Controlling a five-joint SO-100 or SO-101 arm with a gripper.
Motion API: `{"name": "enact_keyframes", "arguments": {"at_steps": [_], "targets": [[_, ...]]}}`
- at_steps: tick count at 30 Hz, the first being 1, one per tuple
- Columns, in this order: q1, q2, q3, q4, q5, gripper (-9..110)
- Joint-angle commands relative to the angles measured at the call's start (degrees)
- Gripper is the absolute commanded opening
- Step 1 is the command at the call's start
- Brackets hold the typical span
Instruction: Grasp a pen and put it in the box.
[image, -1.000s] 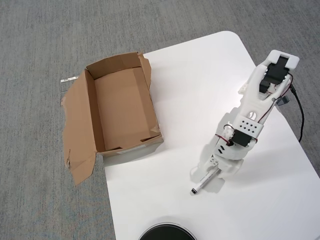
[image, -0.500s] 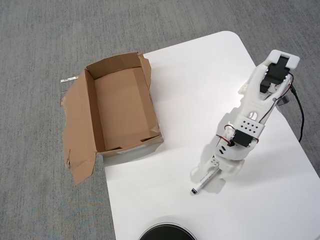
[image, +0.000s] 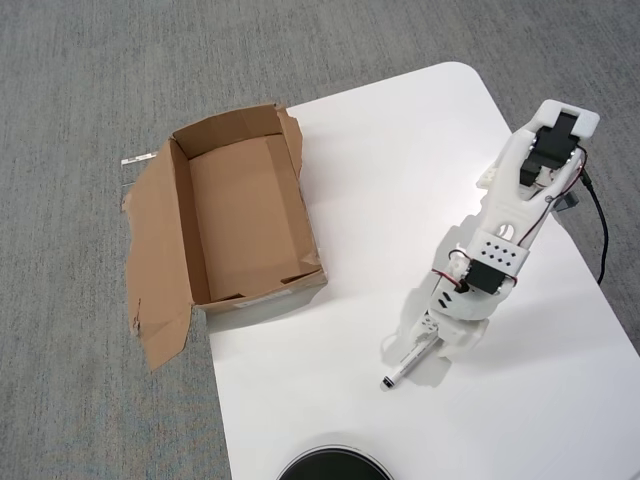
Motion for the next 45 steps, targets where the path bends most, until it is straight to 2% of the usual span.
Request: {"name": "enact_keyframes", "arguments": {"at_steps": [1, 5, 11, 27, 42, 45], "targets": [[-0.3, 0.0, -0.4, -0.1, 0.0, 16], [-0.3, -0.4, -0.5, -0.2, 0.0, 14], [-0.3, -0.4, -0.5, -0.2, 0.0, -1], [-0.3, 1.0, -1.5, -0.6, -0.4, 0], [1.1, 14.2, -5.7, -0.6, -0.7, 1], [4.3, 16.1, -7.8, -0.6, -0.8, 1]]}}
